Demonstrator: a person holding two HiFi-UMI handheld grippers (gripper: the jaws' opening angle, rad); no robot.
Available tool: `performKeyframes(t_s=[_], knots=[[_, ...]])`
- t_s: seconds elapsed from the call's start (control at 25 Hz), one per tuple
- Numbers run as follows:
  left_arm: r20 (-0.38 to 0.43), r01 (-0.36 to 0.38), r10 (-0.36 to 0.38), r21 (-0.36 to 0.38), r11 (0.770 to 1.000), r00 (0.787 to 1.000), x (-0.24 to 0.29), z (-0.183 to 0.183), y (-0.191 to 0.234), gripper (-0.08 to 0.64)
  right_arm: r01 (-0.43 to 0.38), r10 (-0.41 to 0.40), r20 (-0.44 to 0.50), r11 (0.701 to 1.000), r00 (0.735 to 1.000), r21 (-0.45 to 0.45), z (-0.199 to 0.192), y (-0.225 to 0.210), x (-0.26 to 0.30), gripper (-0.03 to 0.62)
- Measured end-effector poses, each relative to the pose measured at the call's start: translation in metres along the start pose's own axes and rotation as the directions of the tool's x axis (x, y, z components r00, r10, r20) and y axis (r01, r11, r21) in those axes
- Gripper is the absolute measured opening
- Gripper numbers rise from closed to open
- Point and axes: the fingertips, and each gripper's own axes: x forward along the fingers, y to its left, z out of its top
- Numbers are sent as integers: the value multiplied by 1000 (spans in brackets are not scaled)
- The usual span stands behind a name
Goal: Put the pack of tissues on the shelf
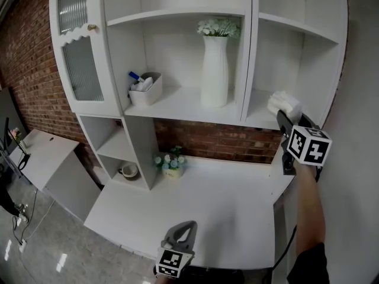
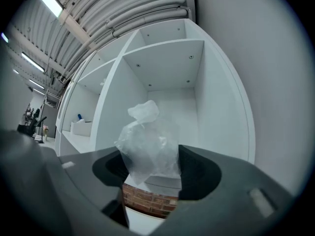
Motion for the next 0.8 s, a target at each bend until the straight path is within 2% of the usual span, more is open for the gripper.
performKeyframes(t_s=[0.2, 0.52, 0.8], knots=[[-1, -30, 30, -13, 999, 1000, -3, -1, 9, 12, 7, -7, -19, 1000, 1000, 15, -5, -3, 9, 273], [-10, -31, 31, -23, 999, 999, 0, -7, 8, 12, 4, -4, -24, 1000, 1000, 23, -7, -2, 17, 282], [-15, -38, 37, -25, 999, 999, -2, -8, 13, 12, -13, 15, -32, 999, 999, 42, -12, 1, 17, 330]])
